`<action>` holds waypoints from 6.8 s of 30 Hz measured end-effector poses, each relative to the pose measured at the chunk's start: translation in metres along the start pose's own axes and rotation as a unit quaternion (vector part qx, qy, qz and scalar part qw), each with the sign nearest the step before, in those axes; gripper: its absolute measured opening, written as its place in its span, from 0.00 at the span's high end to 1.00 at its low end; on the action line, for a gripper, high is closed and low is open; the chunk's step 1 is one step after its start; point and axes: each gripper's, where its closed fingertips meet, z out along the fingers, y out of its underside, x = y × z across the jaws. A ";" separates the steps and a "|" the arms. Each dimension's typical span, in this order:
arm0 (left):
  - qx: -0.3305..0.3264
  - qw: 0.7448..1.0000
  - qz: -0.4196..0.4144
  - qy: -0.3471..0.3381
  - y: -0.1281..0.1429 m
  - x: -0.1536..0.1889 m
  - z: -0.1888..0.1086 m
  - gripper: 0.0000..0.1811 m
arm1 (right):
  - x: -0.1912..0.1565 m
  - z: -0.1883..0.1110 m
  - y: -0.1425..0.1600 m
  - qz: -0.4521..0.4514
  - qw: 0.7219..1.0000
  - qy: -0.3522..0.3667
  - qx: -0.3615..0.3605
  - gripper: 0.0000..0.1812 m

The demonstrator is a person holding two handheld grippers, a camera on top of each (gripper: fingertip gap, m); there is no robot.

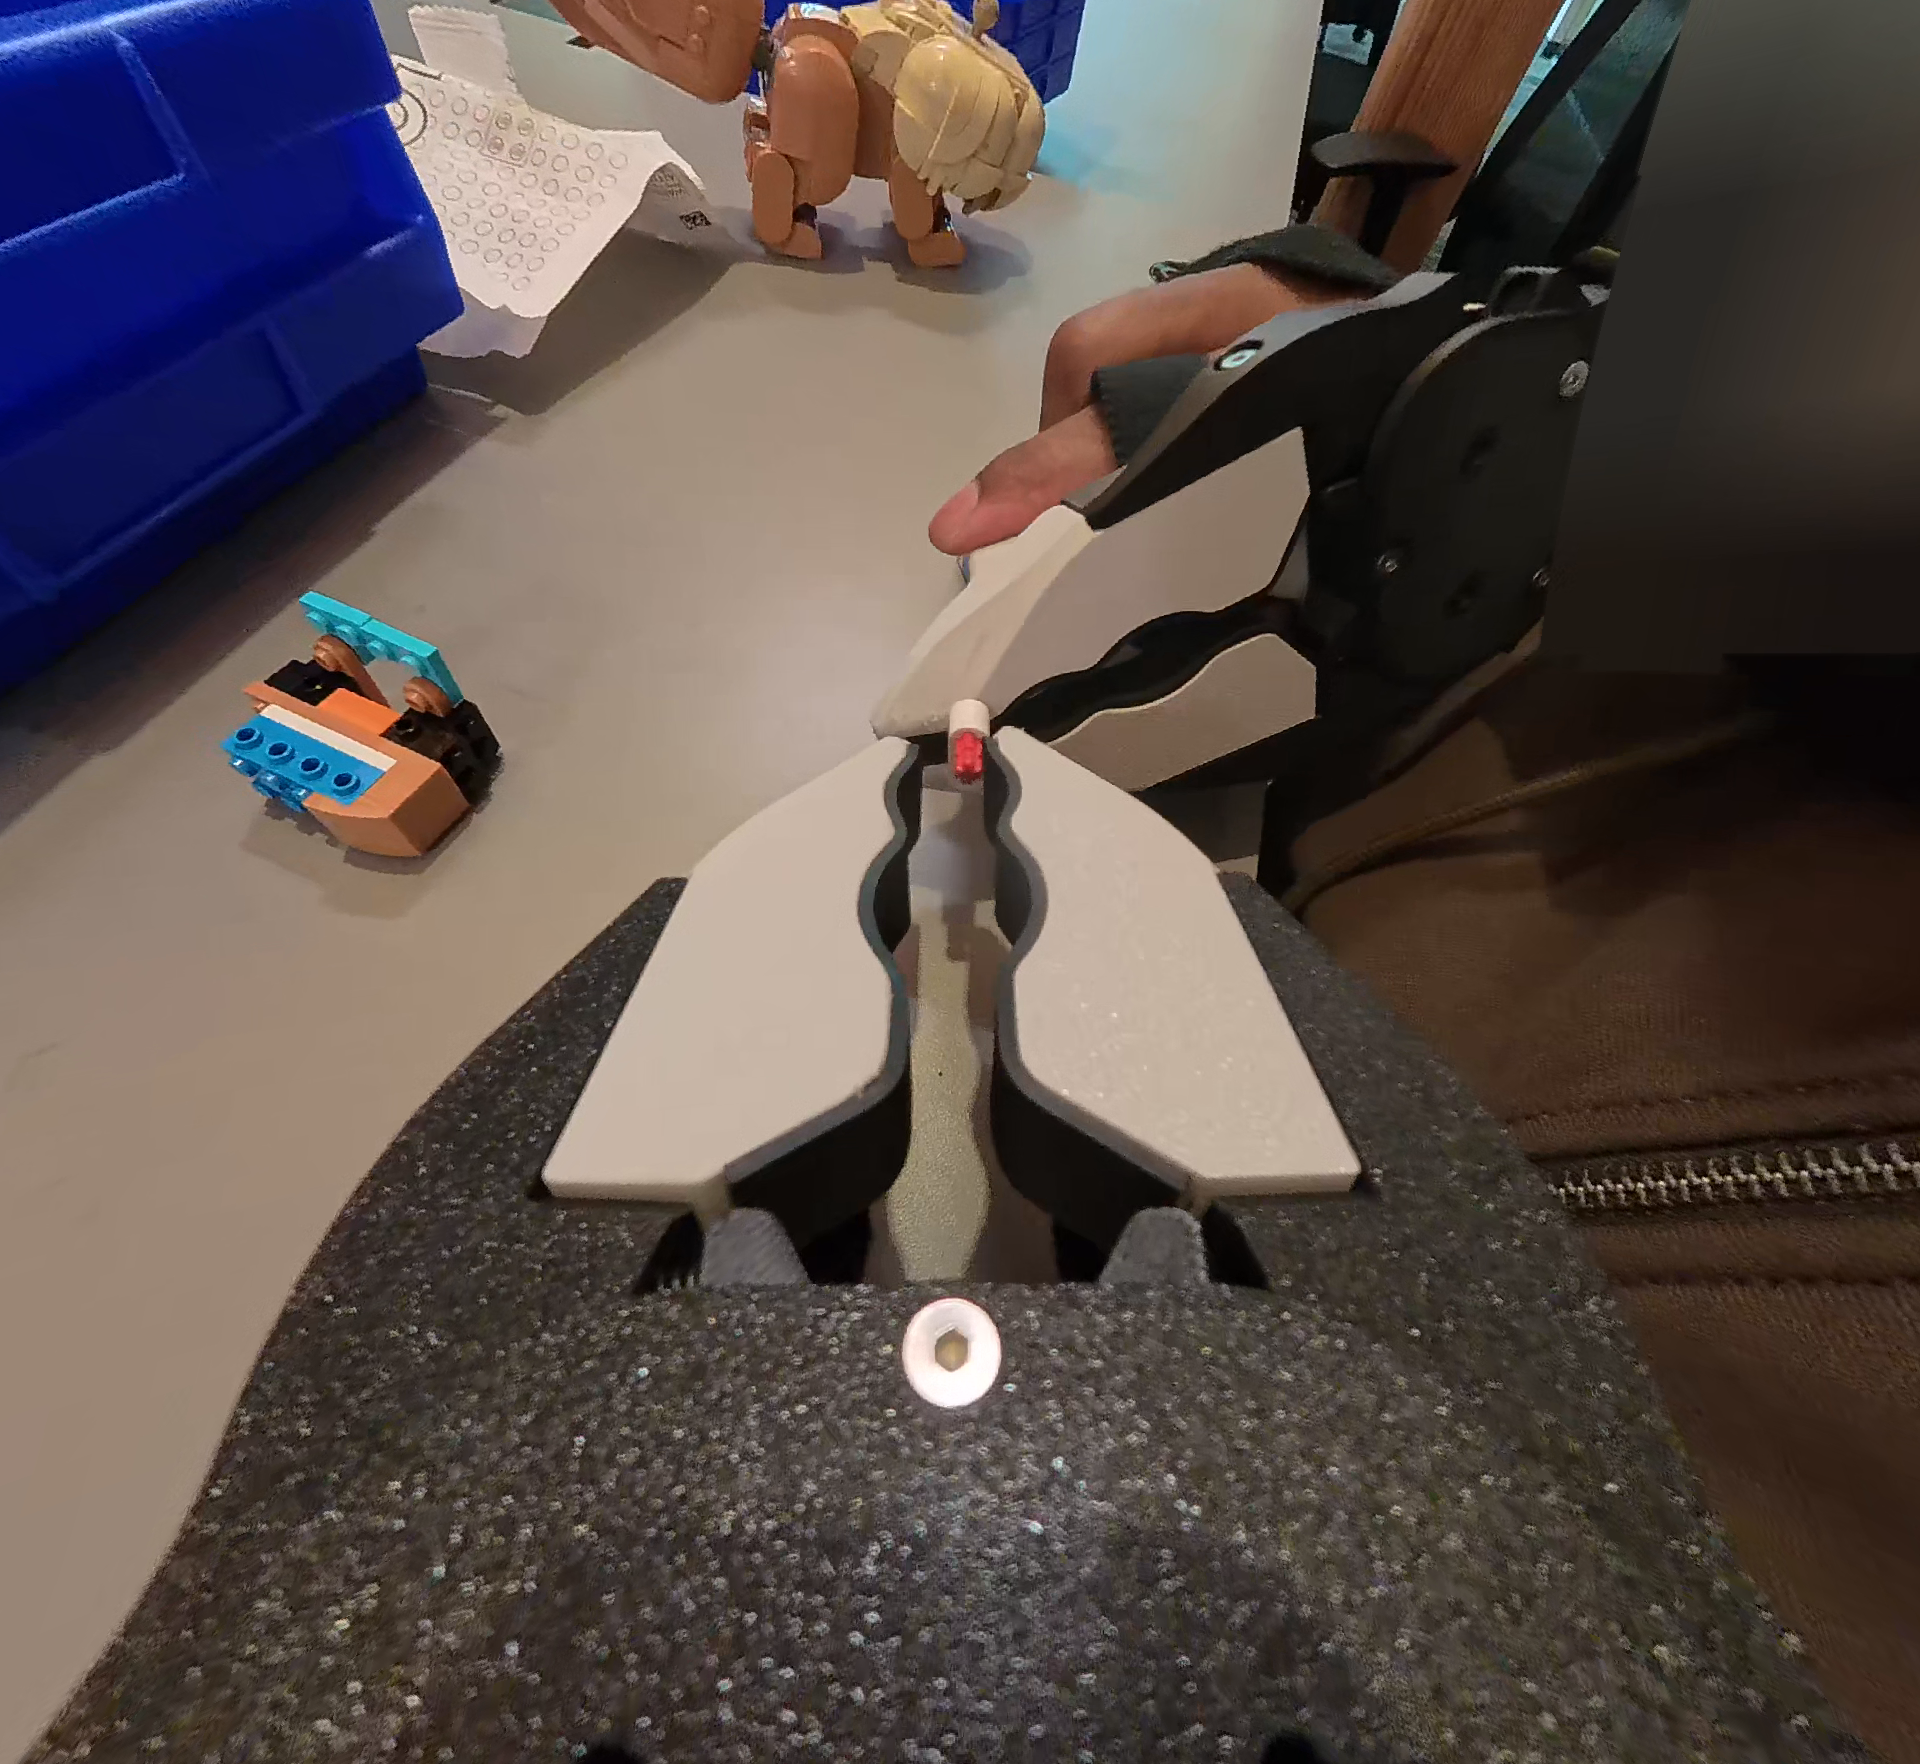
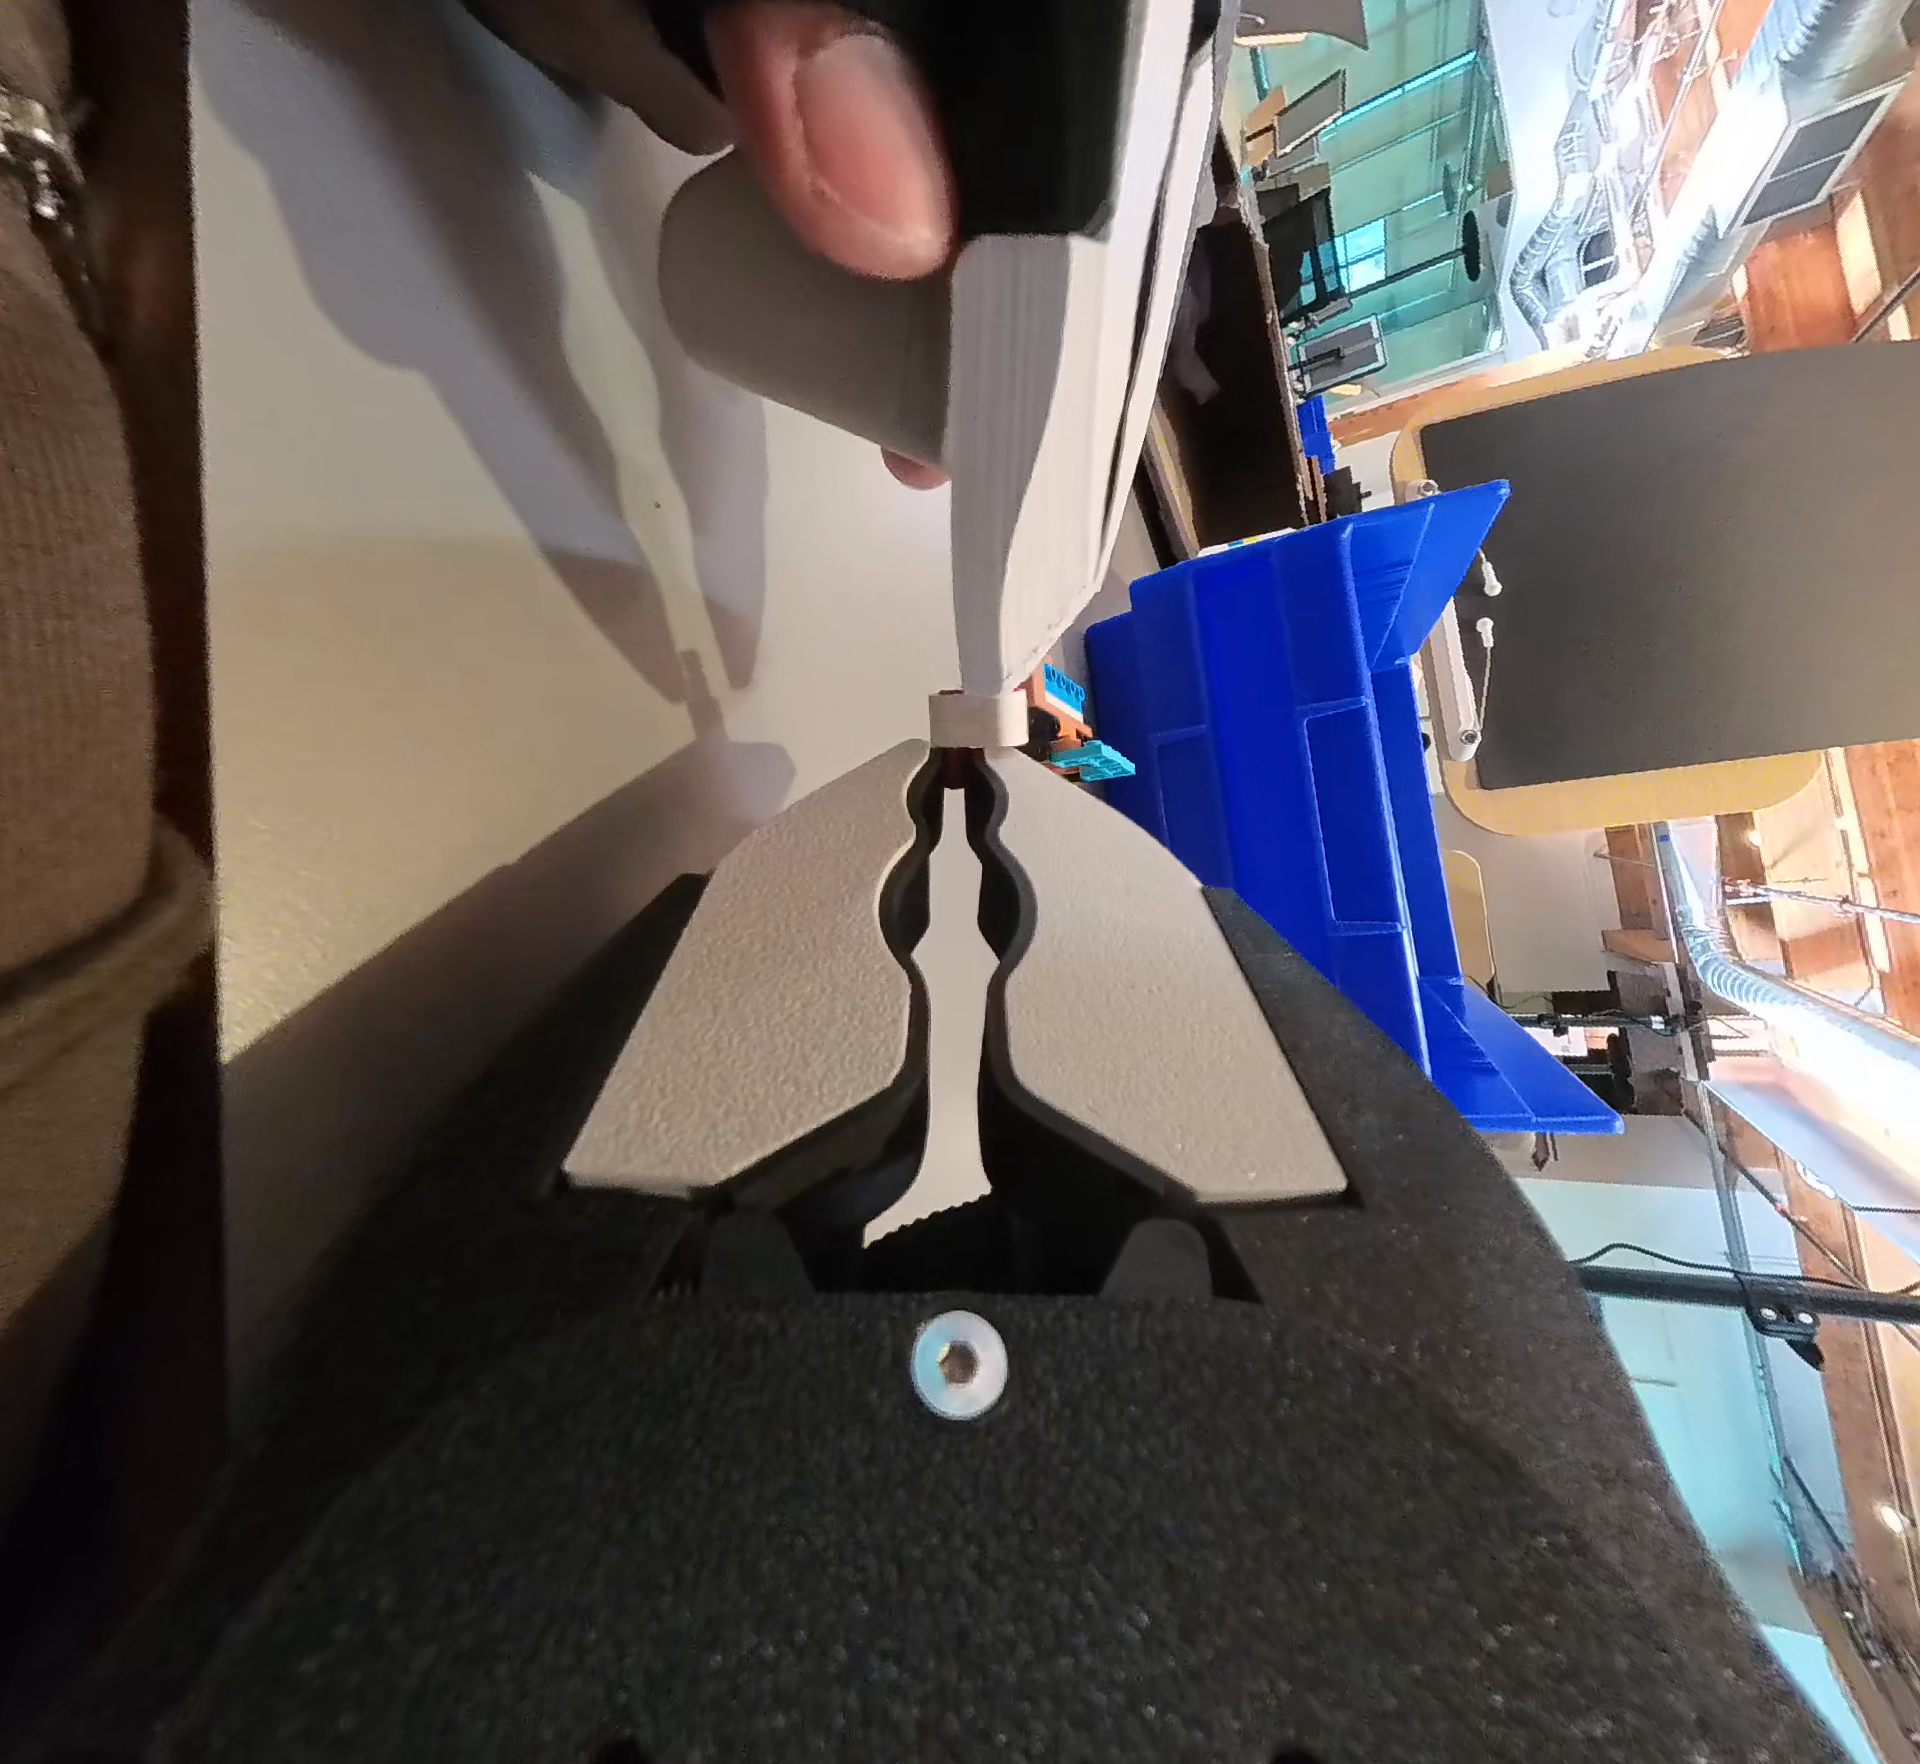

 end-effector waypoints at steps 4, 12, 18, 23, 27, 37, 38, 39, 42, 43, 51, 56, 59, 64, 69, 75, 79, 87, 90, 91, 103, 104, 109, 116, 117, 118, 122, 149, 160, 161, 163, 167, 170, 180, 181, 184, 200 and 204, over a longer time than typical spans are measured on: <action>0.007 1.000 0.010 -0.009 -0.002 0.000 -0.002 0.93 | 0.000 0.000 -0.002 0.001 1.000 0.000 0.005 0.98; 0.006 0.999 0.031 -0.005 -0.002 0.006 0.000 0.96 | 0.000 -0.002 -0.004 -0.003 1.000 0.004 0.011 0.98; -0.005 0.999 0.040 -0.010 0.000 0.006 0.001 0.96 | -0.006 0.000 -0.008 -0.011 1.000 -0.012 0.019 0.98; -0.005 0.999 0.040 -0.028 -0.001 0.002 -0.001 0.96 | -0.005 0.002 -0.007 -0.018 1.000 0.000 0.009 0.97; -0.004 0.998 0.047 -0.036 -0.002 0.003 -0.002 0.97 | -0.004 0.004 -0.006 -0.027 1.000 0.007 0.002 0.98; -0.010 1.000 -0.002 -0.023 0.002 -0.016 -0.041 1.00 | 0.000 -0.011 0.039 -0.029 0.998 -0.013 -0.057 0.99; 0.000 1.000 -0.021 -0.007 0.000 -0.019 -0.048 1.00 | 0.005 -0.017 0.047 -0.018 0.998 -0.008 -0.058 0.99; -0.001 0.999 -0.038 0.018 0.000 -0.017 -0.051 1.00 | 0.007 -0.019 0.052 -0.019 0.998 -0.004 -0.063 0.98; -0.016 0.998 -0.031 0.044 0.001 -0.006 -0.036 1.00 | 0.004 -0.016 0.046 -0.024 0.998 -0.004 -0.058 0.98; -0.019 0.999 -0.018 0.044 0.000 -0.002 -0.028 1.00 | 0.004 -0.014 0.044 -0.020 0.998 -0.004 -0.056 0.98; -0.027 0.999 0.016 0.023 -0.002 0.004 0.019 0.88 | 0.005 -0.006 0.026 -0.031 0.999 0.014 -0.038 0.98; -0.016 0.999 0.034 0.020 -0.005 0.007 0.020 0.89 | 0.010 -0.011 0.020 -0.035 0.998 0.038 -0.028 0.98; 0.006 0.999 0.041 0.024 -0.009 0.010 0.016 0.86 | 0.026 -0.024 0.028 -0.009 0.997 0.068 -0.022 0.98; -0.019 0.998 0.039 0.051 -0.003 0.016 0.019 0.85 | 0.050 -0.073 0.092 0.068 0.995 0.039 -0.055 0.98; -0.042 0.997 0.054 0.045 0.002 0.018 0.025 0.85 | 0.023 -0.115 0.125 0.106 0.989 -0.090 -0.046 0.98; -0.036 0.997 0.050 0.039 0.000 0.016 0.025 0.85 | 0.000 -0.080 0.121 0.084 0.984 -0.152 -0.042 0.98; -0.014 0.999 0.039 0.032 -0.006 0.011 0.019 0.85 | 0.019 -0.039 0.106 0.063 0.989 -0.124 -0.042 0.98; 0.083 0.997 0.008 0.000 -0.027 -0.008 -0.001 0.84 | 0.019 0.008 0.032 0.092 0.992 -0.085 0.007 0.98; 0.066 0.996 0.043 -0.031 -0.021 -0.010 -0.005 0.85 | 0.010 0.017 0.014 0.061 0.994 -0.089 0.015 0.98; 0.047 0.996 0.062 -0.050 -0.015 -0.013 -0.004 0.85 | 0.007 0.019 0.007 0.052 0.994 -0.094 0.025 0.98; -0.022 0.991 0.100 -0.091 0.001 -0.013 0.007 0.94 | 0.006 0.019 0.004 -0.034 0.999 -0.036 0.011 0.98; -0.023 0.990 0.103 -0.094 0.001 -0.013 0.007 0.94 | 0.007 0.019 0.004 -0.039 0.999 -0.032 0.009 0.98; -0.011 0.992 0.088 -0.092 -0.001 -0.013 0.005 0.96 | 0.011 0.019 0.003 -0.059 0.998 -0.002 0.012 0.98; -0.016 0.989 0.098 -0.111 0.000 -0.015 0.005 0.96 | 0.013 0.021 0.004 -0.095 0.995 0.021 -0.014 0.98; -0.013 0.988 0.101 -0.112 0.000 -0.014 0.004 0.96 | 0.013 0.020 0.004 -0.099 0.995 0.024 -0.016 0.98; -0.010 0.989 0.101 -0.109 -0.001 -0.012 0.003 0.96 | 0.014 0.019 0.003 -0.100 0.995 0.027 -0.015 0.98; -0.008 0.997 0.066 -0.044 0.001 -0.002 -0.002 0.96 | 0.011 0.012 -0.004 -0.114 0.993 0.030 0.007 0.99; -0.037 0.994 0.060 0.080 0.003 0.026 -0.014 0.96 | 0.001 -0.011 -0.025 -0.038 0.992 -0.034 0.113 0.99; 0.040 0.999 0.031 -0.002 -0.020 -0.025 -0.071 0.96 | 0.027 -0.016 0.024 -0.022 0.998 0.007 0.064 1.00; 0.033 0.999 0.038 0.005 -0.017 -0.020 -0.063 0.96 | 0.028 -0.012 0.018 -0.029 0.998 0.018 0.061 1.00; 0.018 0.999 0.049 0.011 -0.010 -0.012 -0.049 0.96 | 0.029 -0.009 0.005 -0.023 0.997 0.028 0.073 0.98; -0.006 0.998 0.069 0.010 -0.002 -0.001 -0.033 0.96 | 0.017 0.000 -0.007 -0.035 0.997 0.011 0.071 0.90; -0.013 0.997 0.073 -0.003 -0.002 0.002 -0.026 0.96 | 0.011 0.005 -0.010 -0.050 0.997 0.007 0.060 0.88; -0.026 0.998 0.060 -0.024 0.006 0.002 -0.015 0.96 | 0.011 0.004 -0.021 -0.037 0.997 0.011 0.072 0.90; -0.025 0.998 0.060 -0.025 0.005 0.002 -0.014 0.96 | 0.011 0.004 -0.020 -0.036 0.997 0.011 0.070 0.90; -0.027 0.997 0.061 -0.035 0.005 0.002 -0.012 0.96 | 0.011 0.008 -0.020 -0.039 0.997 0.013 0.059 0.90; -0.015 0.993 0.061 -0.100 0.003 -0.007 -0.008 0.96 | 0.014 0.015 -0.012 -0.056 0.997 0.044 0.005 0.93; -0.006 0.993 0.054 -0.107 0.001 -0.007 -0.008 0.96 | 0.012 0.016 -0.012 -0.068 0.997 0.047 -0.003 0.97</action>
